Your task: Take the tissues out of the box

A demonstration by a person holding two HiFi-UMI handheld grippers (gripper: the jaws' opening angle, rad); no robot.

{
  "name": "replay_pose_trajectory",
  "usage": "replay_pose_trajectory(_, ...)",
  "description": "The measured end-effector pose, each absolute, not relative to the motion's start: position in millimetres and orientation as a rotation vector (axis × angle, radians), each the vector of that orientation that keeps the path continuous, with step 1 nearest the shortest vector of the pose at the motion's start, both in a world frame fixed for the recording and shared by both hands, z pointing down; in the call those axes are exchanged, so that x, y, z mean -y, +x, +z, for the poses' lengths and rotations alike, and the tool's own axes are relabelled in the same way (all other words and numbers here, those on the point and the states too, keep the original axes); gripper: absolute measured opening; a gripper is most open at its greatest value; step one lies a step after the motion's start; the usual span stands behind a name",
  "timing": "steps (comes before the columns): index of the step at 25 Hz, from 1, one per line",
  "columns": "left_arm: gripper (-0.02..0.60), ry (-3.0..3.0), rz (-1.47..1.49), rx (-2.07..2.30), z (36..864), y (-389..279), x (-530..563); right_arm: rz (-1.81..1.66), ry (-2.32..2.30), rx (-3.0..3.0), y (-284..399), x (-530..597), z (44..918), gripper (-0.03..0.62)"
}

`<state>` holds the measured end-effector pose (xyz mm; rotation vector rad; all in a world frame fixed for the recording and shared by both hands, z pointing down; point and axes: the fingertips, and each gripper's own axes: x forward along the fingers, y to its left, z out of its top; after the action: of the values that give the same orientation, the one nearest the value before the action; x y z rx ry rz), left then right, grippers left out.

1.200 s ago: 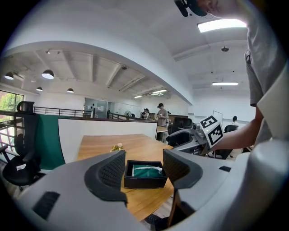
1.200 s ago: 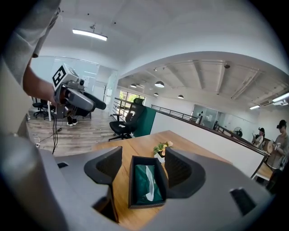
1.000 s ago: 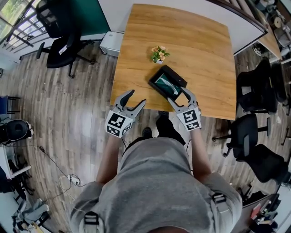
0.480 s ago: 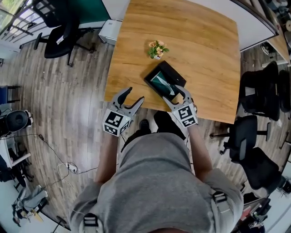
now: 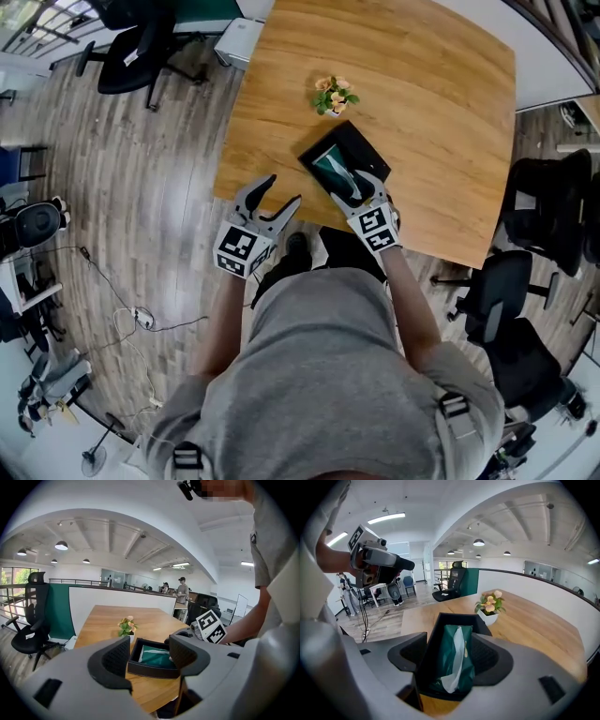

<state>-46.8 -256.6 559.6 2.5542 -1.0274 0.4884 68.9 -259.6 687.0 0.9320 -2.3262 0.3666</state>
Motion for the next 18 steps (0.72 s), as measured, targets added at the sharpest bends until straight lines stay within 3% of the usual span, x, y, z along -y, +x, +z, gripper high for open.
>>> replay_pose_trajectory(12,0.264,2.499,0.504,1.057,577,-43,268,0.401,0.878,2.184,70,280,723,0.301)
replay_pose_trajectory(18,0.264,2.520,0.501,1.045,573,-37,269,0.406,0.830,2.108,72,282,735,0.263)
